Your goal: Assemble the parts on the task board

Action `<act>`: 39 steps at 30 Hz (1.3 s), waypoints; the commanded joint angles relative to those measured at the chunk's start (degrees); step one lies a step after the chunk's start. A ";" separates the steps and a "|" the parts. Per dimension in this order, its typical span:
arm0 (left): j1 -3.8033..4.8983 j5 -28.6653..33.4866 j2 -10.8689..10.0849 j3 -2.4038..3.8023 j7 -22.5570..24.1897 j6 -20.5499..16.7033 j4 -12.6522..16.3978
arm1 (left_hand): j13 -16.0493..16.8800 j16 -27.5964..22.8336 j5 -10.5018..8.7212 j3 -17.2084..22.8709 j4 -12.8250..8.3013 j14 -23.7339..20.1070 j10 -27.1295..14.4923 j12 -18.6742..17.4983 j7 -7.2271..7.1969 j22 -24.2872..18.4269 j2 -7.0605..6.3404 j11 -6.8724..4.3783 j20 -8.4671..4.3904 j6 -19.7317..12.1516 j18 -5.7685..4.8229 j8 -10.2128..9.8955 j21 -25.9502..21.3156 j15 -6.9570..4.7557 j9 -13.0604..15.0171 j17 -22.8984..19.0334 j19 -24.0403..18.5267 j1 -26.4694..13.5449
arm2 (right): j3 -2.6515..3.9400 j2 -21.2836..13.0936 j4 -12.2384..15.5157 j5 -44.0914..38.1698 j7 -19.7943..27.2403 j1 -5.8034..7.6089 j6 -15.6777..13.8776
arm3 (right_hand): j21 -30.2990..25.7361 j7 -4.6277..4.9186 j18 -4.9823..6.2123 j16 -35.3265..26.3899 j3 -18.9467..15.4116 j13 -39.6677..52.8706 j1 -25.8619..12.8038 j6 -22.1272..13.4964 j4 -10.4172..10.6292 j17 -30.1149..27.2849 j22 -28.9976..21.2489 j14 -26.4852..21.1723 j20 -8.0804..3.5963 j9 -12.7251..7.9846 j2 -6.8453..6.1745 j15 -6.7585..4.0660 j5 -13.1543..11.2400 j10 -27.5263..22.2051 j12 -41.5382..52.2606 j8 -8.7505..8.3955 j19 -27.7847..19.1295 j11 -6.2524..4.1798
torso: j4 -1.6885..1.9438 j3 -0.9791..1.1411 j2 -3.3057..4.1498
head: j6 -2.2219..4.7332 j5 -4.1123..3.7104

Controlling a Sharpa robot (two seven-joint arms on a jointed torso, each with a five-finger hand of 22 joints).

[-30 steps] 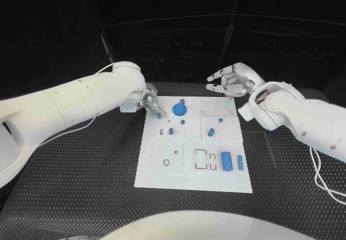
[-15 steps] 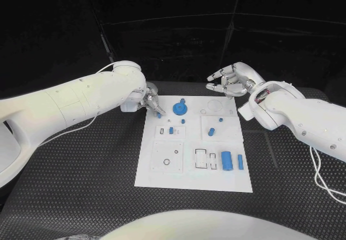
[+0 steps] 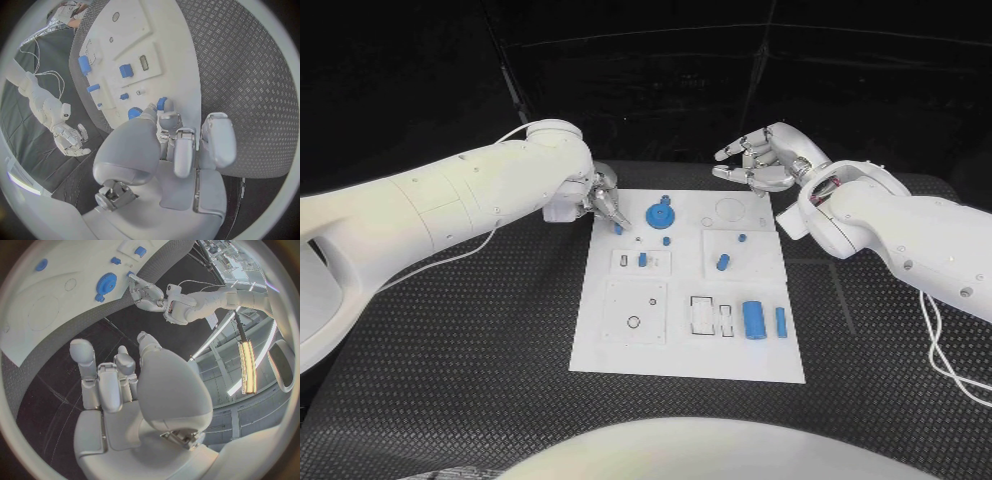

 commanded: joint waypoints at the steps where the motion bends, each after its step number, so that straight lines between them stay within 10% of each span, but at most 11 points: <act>1: 0.07 1.02 0.09 0.03 0.06 -0.61 -0.07 | -0.14 0.18 0.36 1.31 -1.18 5.83 -0.17 -0.44 -0.23 3.67 0.50 -0.38 -0.50 -0.46 0.70 0.55 -0.36 -0.47 0.21 15.09 -0.15 2.01 | 0.03 0.05 0.08 -0.03 0.41 0.08 0.38 | -0.28 -0.04 0.59 -0.31 -0.31 -0.06 -0.31 -0.34 -0.15 0.39 -0.05 2.59 0.00 -0.07 0.09 -0.16 0.24 -0.39 0.17 0.33 -0.30 -0.17 | 0.00 0.00 0.00 | -0.02 -0.03; 8: 0.04 1.88 -0.33 0.03 0.16 -2.32 0.52 | -0.50 0.18 0.57 7.38 -4.93 5.83 -0.20 -1.00 -0.25 3.80 0.65 -0.49 -0.70 -1.58 0.67 1.66 -0.39 -0.60 0.91 15.09 -0.14 6.59 | 0.03 0.00 0.08 -0.03 0.41 0.07 0.41 | -0.28 -0.04 0.59 -0.31 -0.31 -0.06 -0.31 -0.34 -0.15 0.39 -0.05 2.59 0.00 -0.07 0.09 -0.16 0.24 -0.39 0.17 0.33 -0.30 -0.17 | 0.03 -0.02 -0.03 | -0.04 -0.03; 18: -0.03 6.24 -3.94 0.03 0.31 -7.80 6.17 | -0.90 0.18 0.43 21.81 -6.02 5.83 0.81 -0.99 -0.11 4.15 -4.41 -0.61 -0.62 -3.45 0.67 6.13 -0.46 -0.46 3.31 15.09 0.02 1.07 | 0.02 -0.12 -0.05 -0.03 0.40 0.04 0.47 | -0.31 -0.04 0.59 -0.32 -0.32 -0.04 -0.29 -0.32 -0.17 0.37 -0.10 2.59 0.00 -0.07 0.12 -0.16 0.25 -0.39 0.19 0.36 -0.31 -0.17 | 0.08 0.04 -0.12 | -0.08 0.19; 39: -2.91 7.80 -14.01 -0.10 0.20 -18.74 22.18 | 0.00 0.18 0.25 29.95 -7.35 5.83 1.65 0.19 -0.48 4.62 -7.34 -0.73 -0.84 -4.60 0.58 9.79 -0.23 -0.79 4.91 15.09 0.35 -3.48 | -0.12 -0.30 -0.31 -0.03 0.39 0.02 0.72 | -0.32 -0.05 0.60 -0.33 -0.33 -0.03 -0.28 -0.31 -0.18 0.37 -0.11 2.59 0.00 -0.06 0.13 -0.16 0.25 -0.38 0.20 0.37 -0.32 -0.17 | 0.25 -0.03 -0.22 | -0.37 0.56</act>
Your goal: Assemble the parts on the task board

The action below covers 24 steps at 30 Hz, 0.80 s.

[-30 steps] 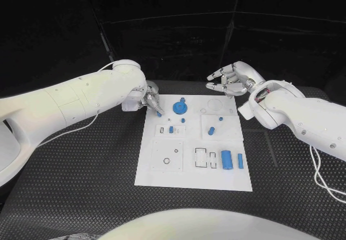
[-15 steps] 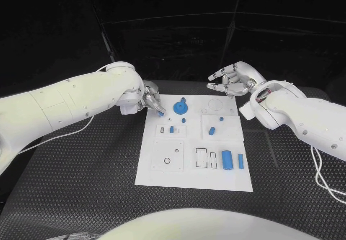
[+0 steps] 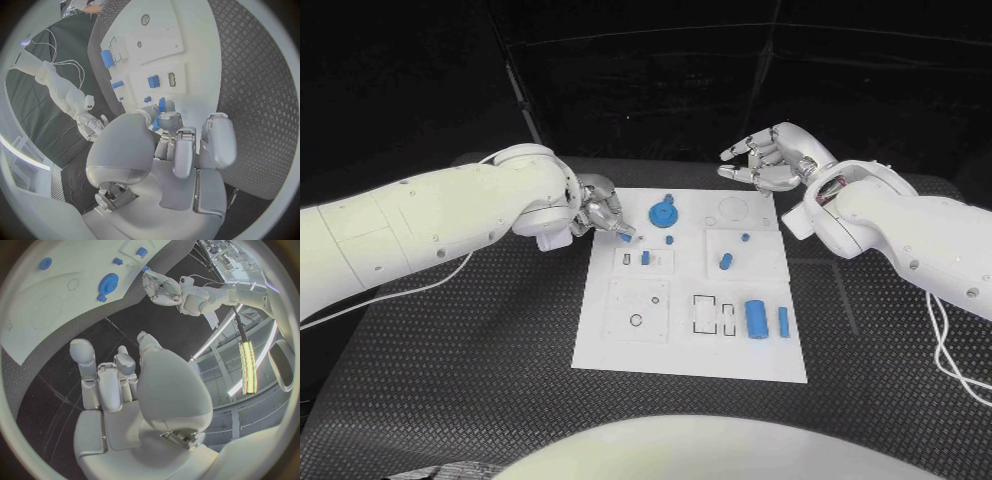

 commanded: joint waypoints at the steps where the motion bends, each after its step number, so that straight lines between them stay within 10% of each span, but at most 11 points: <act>1: -0.68 -1.47 -0.93 0.00 0.14 -4.13 1.87 | 0.43 0.18 -0.18 7.29 -6.67 5.85 0.62 0.59 0.06 4.65 -0.06 -0.03 -0.35 -0.52 0.57 0.45 0.03 -0.40 0.21 15.09 0.27 -0.67 | -0.06 0.04 0.04 -0.04 0.43 0.08 0.41 | -0.32 -0.05 0.59 -0.33 -0.17 -0.04 -0.28 -0.31 -0.02 0.39 -0.06 2.59 0.00 -0.06 0.13 -0.16 0.25 -0.38 0.20 0.37 -0.32 -0.17 | 0.02 -0.05 0.01 | 0.01 0.15; 24: -3.29 -9.05 -2.18 0.00 -0.21 -3.35 4.59 | 1.44 0.18 -0.22 8.40 -6.80 5.85 1.20 1.61 -0.07 4.70 -0.54 -0.15 -0.43 -0.70 0.57 1.37 0.02 -0.50 0.60 15.09 0.32 -1.54 | -0.16 -0.09 0.09 -0.04 0.51 -0.14 0.44 | -0.32 -0.05 0.59 -0.33 -0.17 -0.04 -0.28 -0.31 -0.02 0.39 -0.06 2.59 0.00 -0.06 0.13 -0.16 0.25 -0.38 0.20 0.37 -0.32 -0.17 | -0.04 -0.08 0.13 | -0.45 0.25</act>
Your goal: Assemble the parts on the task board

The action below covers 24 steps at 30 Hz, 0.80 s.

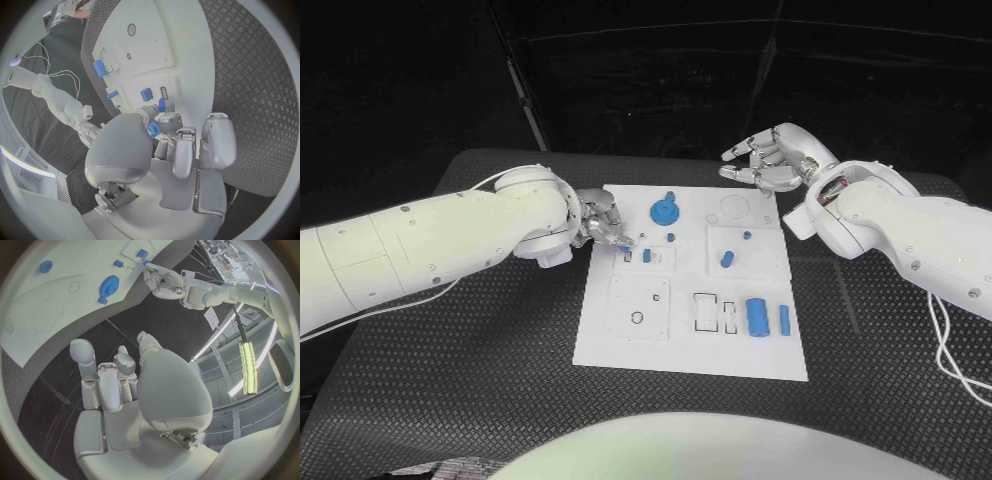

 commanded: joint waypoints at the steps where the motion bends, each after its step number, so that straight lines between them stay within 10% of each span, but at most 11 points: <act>1: -0.04 -2.35 0.07 0.04 -0.15 1.12 0.15 | 0.03 0.18 -0.04 5.85 -5.38 6.06 0.28 0.22 -0.08 4.71 0.45 -0.05 -0.26 -0.34 0.58 0.54 0.01 -0.31 0.19 15.09 0.13 0.08 | 0.02 -0.03 0.13 -0.03 0.48 0.09 0.29 | -0.36 -0.05 0.60 -0.37 -0.20 -0.08 -0.29 -0.30 -0.02 0.34 -0.12 2.58 0.00 -0.06 0.17 -0.16 0.26 -0.42 0.18 0.39 -0.33 -0.17 | -0.03 0.03 0.01 | -0.14 -0.04; 24: -0.86 -2.56 0.56 0.04 -0.35 3.42 -0.26 | 0.09 0.18 -0.11 6.19 -5.26 6.06 0.28 0.36 -0.17 4.74 0.23 -0.11 -0.30 -0.33 0.57 1.04 0.00 -0.35 0.38 15.09 0.15 -0.51 | 0.02 -0.06 0.13 -0.03 0.49 0.06 0.37 | -0.38 -0.05 0.60 -0.39 -0.21 -0.10 -0.29 -0.30 -0.03 0.32 -0.15 2.57 0.00 -0.06 0.19 -0.16 0.27 -0.44 0.17 0.41 -0.34 -0.17 | 0.03 0.05 -0.04 | -0.62 -0.17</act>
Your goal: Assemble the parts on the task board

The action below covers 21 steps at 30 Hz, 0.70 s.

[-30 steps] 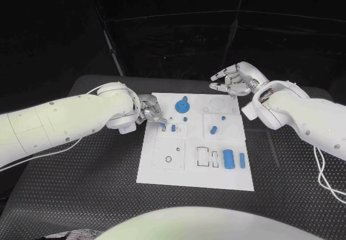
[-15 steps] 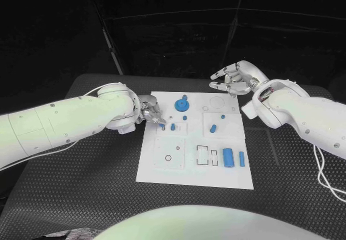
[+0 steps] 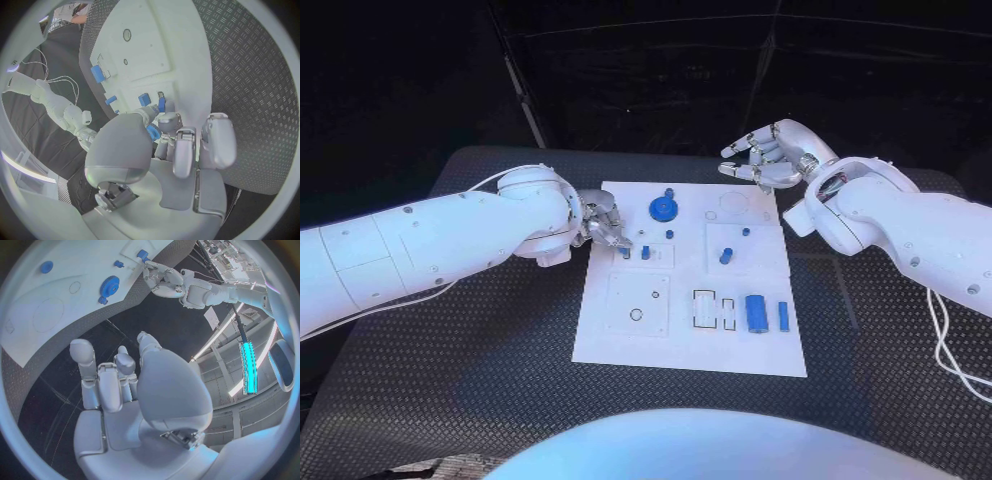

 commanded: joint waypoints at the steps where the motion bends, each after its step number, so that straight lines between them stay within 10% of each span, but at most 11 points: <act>1: -0.24 -0.42 0.08 -0.14 -0.27 1.80 0.06 | 0.10 0.18 -0.09 5.39 -5.10 6.06 0.09 0.37 -0.28 4.74 0.35 -0.10 -0.30 -0.22 0.57 0.21 0.00 -0.35 -0.03 15.09 0.15 -0.24 | 0.03 0.00 0.09 -0.03 0.48 0.10 0.31 | -0.38 -0.05 0.60 -0.39 -0.21 -0.10 -0.29 -0.30 -0.03 0.33 -0.06 2.57 0.00 -0.06 0.19 -0.17 0.27 -0.23 0.17 0.18 -0.34 0.04 | 0.06 0.01 -0.01 | -0.08 0.01; 21: -0.40 -0.49 0.03 -0.14 -0.41 3.67 0.39 | 0.27 0.18 -0.11 5.61 -5.13 6.06 0.18 0.56 -0.39 4.79 0.23 -0.19 -0.33 -0.10 0.55 0.62 0.04 -0.40 0.13 15.09 0.18 -0.48 | 0.02 0.09 -0.02 -0.03 0.52 0.08 0.39 | -0.38 -0.05 0.60 -0.39 -0.21 -0.10 -0.29 -0.30 -0.03 0.33 -0.06 2.57 0.00 -0.06 0.19 -0.17 0.27 -0.23 0.17 0.18 -0.34 0.04 | 0.01 0.03 -0.01 | -0.30 0.07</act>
